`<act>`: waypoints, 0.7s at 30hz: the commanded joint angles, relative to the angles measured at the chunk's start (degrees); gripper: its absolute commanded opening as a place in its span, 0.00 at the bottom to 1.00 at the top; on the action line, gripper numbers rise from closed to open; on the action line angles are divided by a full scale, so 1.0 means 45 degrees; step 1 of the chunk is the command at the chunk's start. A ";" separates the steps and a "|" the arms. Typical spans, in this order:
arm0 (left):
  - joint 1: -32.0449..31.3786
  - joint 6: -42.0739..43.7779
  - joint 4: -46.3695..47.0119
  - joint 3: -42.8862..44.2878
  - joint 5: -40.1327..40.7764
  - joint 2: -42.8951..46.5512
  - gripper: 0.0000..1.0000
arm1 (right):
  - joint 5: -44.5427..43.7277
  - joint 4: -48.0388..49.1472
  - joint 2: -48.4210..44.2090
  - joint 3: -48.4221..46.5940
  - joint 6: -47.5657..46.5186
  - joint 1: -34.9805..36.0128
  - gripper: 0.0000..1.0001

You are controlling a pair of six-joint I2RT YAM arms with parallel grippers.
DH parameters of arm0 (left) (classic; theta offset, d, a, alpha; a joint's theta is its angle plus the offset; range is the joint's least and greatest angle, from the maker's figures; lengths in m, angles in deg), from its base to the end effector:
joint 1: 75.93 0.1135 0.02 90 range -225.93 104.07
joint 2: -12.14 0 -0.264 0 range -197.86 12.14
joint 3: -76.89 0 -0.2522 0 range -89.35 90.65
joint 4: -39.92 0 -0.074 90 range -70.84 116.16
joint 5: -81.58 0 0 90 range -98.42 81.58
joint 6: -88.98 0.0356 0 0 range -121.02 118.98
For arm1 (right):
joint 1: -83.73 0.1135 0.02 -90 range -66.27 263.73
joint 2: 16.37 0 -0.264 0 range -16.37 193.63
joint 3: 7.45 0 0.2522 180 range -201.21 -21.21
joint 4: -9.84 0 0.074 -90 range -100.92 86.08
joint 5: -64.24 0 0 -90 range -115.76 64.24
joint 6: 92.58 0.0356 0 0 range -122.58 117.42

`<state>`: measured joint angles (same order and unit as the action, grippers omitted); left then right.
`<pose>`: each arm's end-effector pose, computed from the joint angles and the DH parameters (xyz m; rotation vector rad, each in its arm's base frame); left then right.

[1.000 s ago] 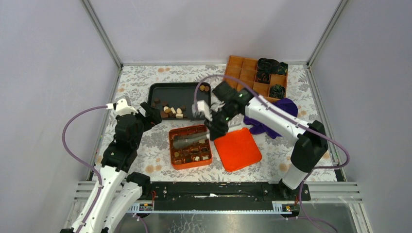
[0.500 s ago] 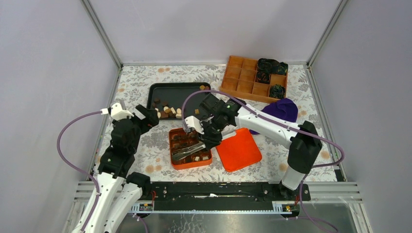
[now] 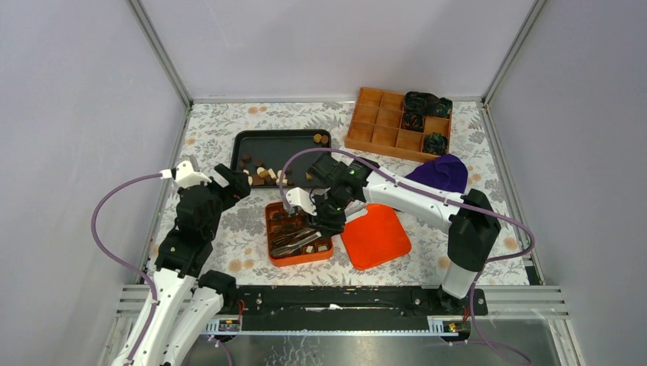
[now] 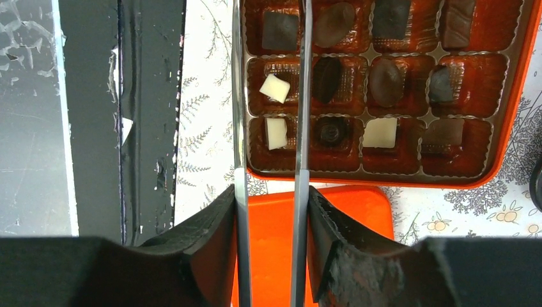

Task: Pack the chocolate
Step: Place the fake chocolate in the packing box.

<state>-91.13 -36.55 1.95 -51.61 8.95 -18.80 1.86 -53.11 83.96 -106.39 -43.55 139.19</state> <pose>0.1309 -0.0245 0.3055 -0.5341 1.7956 -0.3288 0.1934 0.3102 0.2720 -2.0897 1.6670 0.7275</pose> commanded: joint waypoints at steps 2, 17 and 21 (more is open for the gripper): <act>0.0097 -0.0148 0.0153 -0.0186 0.0080 -0.0082 0.99 | 0.0062 0.0257 -0.0197 -0.0100 0.0095 0.0107 0.45; 0.0097 -0.0717 0.0053 -0.0494 -0.1818 -0.0991 0.95 | 0.2215 -0.0636 -0.0715 -0.1102 0.0551 -0.1187 0.27; 0.0097 -0.1136 -0.0468 -0.0566 -0.2330 -0.1563 0.85 | 0.2868 -0.0632 -0.1036 -0.0857 0.0711 -0.2523 0.25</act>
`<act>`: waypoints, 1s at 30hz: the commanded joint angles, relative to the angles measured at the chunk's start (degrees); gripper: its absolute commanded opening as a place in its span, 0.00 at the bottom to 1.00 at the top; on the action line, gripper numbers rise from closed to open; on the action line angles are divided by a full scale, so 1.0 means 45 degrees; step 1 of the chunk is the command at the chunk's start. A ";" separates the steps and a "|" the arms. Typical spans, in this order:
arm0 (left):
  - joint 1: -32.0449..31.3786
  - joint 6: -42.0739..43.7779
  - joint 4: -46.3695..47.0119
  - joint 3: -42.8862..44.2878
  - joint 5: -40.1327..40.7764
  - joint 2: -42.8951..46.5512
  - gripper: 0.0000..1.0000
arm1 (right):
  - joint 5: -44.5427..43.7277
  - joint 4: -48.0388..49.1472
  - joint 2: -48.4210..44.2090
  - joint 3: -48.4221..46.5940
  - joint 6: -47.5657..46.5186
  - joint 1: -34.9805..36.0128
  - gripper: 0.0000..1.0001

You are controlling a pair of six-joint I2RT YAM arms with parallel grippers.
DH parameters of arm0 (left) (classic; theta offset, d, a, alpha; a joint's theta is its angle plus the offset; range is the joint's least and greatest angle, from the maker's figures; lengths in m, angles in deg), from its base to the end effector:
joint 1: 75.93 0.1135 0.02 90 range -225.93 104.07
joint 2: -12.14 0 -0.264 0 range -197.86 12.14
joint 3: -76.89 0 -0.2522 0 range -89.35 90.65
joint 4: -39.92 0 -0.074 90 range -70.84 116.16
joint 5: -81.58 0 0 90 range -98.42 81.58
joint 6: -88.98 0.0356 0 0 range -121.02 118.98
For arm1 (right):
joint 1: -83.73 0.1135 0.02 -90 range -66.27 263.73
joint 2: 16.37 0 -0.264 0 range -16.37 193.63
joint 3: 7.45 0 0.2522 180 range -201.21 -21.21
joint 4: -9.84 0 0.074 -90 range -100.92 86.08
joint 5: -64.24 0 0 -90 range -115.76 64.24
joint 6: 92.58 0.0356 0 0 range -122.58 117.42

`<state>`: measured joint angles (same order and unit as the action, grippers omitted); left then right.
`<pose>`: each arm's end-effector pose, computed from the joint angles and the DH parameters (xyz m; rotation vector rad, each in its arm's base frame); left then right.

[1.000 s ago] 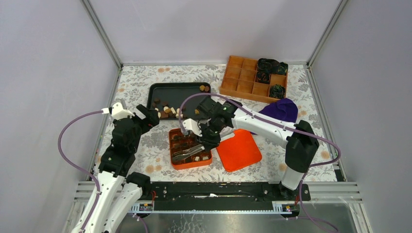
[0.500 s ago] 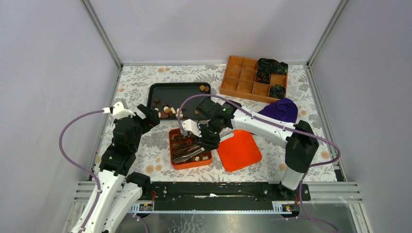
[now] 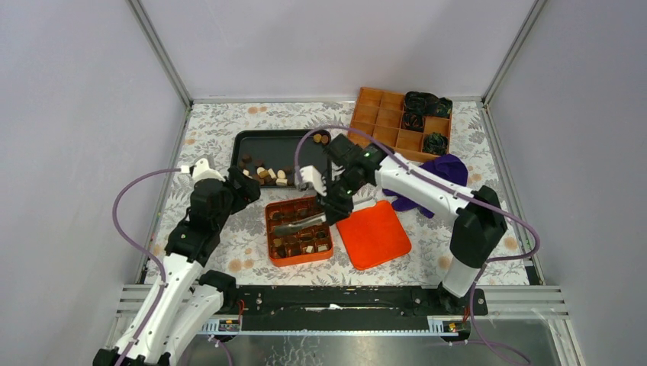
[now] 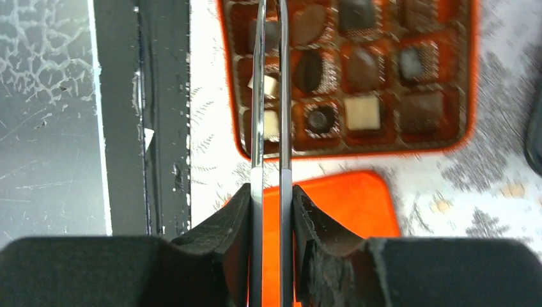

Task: Pack the chocolate
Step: Place the fake chocolate in the packing box, then pick up the packing box from the center of the board.

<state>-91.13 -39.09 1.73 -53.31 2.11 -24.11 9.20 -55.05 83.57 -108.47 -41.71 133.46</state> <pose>0.1478 -0.0334 0.2833 -0.5159 1.9500 -0.4132 0.2192 0.2904 0.2857 -1.9663 1.7323 0.8757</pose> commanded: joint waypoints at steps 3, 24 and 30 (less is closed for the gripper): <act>0.0098 -0.0926 -0.0610 -0.0317 -0.1231 -0.0842 0.78 | 0.1418 0.0038 -0.1174 -0.0098 0.0518 -0.2307 0.24; 0.0039 -0.0386 -0.0217 0.0136 -0.2735 -0.7157 0.35 | 0.2070 0.1031 -0.1417 0.0701 0.1306 -0.5248 0.24; -0.0068 -0.0224 -0.0087 0.0368 -0.2395 -0.7495 0.11 | 0.2128 0.1012 -0.1483 0.0715 0.1282 -0.5363 0.24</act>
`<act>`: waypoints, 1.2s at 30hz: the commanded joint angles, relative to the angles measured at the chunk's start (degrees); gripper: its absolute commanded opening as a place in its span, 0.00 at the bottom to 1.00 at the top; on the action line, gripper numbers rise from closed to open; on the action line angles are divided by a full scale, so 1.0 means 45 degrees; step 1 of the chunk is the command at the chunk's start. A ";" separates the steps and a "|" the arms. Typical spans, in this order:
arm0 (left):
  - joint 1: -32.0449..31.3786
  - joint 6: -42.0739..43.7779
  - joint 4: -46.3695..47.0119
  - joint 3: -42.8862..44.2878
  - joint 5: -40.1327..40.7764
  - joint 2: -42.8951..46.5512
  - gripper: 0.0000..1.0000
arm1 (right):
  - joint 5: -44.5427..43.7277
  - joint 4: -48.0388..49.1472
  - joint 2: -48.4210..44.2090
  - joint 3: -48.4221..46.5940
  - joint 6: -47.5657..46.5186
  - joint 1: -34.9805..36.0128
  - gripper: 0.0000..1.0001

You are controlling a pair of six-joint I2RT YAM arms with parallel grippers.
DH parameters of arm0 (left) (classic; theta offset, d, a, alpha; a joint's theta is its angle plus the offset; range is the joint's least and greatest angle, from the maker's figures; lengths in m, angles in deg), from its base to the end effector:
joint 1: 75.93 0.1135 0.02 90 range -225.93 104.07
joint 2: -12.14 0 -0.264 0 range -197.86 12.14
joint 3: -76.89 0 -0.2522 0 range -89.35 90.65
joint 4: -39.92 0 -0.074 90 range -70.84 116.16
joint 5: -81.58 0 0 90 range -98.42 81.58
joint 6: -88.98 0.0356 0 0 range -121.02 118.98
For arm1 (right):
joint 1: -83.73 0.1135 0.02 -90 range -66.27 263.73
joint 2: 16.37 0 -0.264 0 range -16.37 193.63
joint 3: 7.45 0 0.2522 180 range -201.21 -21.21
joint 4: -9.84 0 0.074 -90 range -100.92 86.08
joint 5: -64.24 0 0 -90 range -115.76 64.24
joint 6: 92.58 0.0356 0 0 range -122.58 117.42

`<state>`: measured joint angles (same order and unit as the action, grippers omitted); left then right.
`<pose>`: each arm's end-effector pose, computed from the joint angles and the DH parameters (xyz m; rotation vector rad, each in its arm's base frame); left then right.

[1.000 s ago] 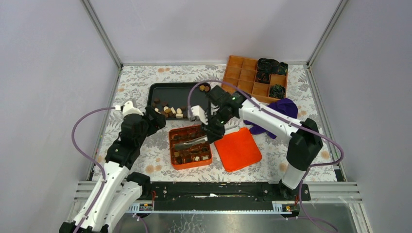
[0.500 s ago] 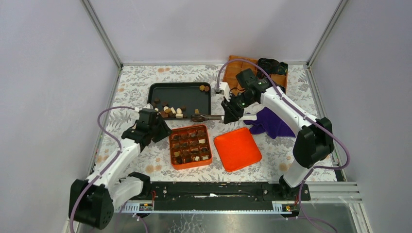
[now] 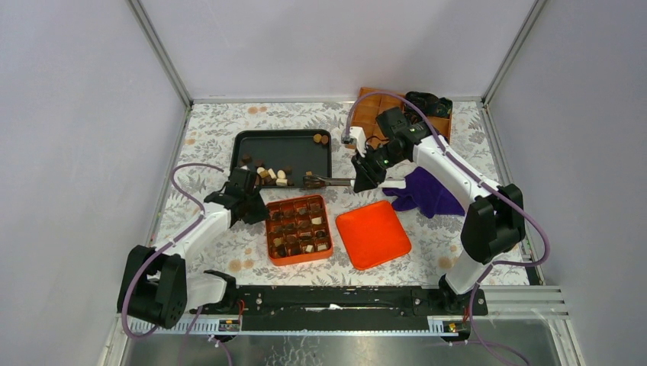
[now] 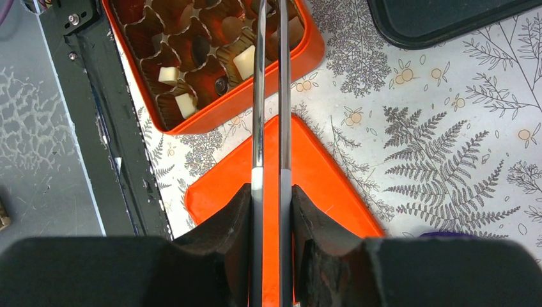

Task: Pack the chocolate
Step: Pick up the packing box from the center of the board.

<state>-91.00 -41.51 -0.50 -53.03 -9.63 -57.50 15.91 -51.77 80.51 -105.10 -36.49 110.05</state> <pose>0.2128 -0.0581 0.1817 -0.5790 2.6014 -0.3580 0.3057 0.1776 0.2911 -1.4409 2.0002 0.8893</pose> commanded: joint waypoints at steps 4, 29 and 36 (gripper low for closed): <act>-0.0282 0.0520 0.0396 0.0315 0.0819 0.0539 0.03 | 0.0664 0.0271 -0.0892 -0.0026 0.0137 -0.0287 0.24; -0.1475 0.2648 0.2871 -0.1023 0.2383 0.6614 0.00 | 0.1780 0.0743 -0.1384 -0.0248 0.1398 -0.3076 0.25; -0.1460 0.1515 0.2417 -0.0998 0.1902 0.5494 0.00 | 0.1002 0.1306 -0.1656 0.0823 0.1471 -0.3401 0.25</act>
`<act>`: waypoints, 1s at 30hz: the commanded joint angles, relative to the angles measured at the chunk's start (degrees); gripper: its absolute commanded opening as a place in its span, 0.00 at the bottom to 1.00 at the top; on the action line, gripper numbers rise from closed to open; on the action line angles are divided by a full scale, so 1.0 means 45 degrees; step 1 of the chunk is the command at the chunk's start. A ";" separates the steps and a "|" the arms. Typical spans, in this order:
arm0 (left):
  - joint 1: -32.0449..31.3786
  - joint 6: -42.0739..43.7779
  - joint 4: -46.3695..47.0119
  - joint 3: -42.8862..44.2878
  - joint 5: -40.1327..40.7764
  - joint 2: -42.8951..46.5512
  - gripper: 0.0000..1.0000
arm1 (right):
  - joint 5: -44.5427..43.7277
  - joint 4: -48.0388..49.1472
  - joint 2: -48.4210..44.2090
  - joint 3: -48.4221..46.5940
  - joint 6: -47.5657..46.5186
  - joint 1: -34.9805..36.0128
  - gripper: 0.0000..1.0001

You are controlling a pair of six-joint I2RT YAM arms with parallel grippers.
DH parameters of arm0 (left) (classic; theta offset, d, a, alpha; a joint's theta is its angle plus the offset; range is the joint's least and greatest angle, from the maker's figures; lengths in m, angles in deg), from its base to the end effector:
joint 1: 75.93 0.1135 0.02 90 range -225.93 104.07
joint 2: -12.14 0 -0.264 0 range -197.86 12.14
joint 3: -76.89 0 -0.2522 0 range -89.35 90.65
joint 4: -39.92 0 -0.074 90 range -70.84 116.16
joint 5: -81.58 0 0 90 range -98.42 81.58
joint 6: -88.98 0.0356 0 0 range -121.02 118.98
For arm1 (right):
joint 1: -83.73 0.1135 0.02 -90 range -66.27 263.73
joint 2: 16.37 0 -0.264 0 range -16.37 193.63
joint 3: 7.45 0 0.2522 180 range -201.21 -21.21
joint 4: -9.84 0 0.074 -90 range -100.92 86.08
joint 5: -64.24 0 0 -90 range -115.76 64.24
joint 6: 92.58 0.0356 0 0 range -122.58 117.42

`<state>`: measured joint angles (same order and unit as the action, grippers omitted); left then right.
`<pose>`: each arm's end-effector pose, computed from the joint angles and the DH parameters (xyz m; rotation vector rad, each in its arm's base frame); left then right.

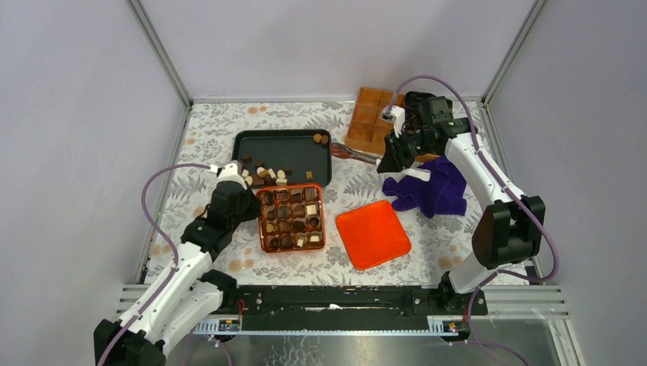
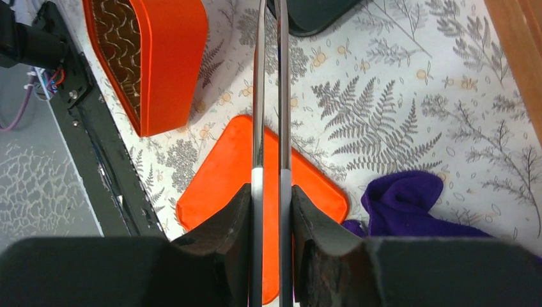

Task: Pack the chocolate
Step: Pick up the packing box from the center of the board, then place the packing box at the center of the board.

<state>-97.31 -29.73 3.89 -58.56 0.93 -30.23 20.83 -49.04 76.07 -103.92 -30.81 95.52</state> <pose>0.1582 -0.0557 0.2402 -0.2331 2.1586 -0.3291 0.3271 0.0947 0.3145 -1.0780 2.0466 0.8729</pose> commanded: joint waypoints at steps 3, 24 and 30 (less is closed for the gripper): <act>-0.0037 -0.1683 0.0895 0.0401 -0.0933 -0.1888 0.00 | -0.1031 0.1282 -0.0827 0.1395 0.0456 -0.0319 0.26; 0.0909 -0.2000 -0.0029 0.1167 -0.1088 -0.3584 0.52 | -0.3395 0.4345 0.0379 0.3319 0.1383 -0.0254 0.27; 0.1156 -0.1046 -0.0545 0.1950 -0.1156 -0.2771 0.75 | -0.4501 0.4773 0.2013 0.2025 0.0323 0.0558 0.28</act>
<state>-92.88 -37.56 2.01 -53.60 -4.17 -45.44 3.30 -31.66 82.10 -89.98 -26.04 95.01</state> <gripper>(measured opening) 0.699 0.297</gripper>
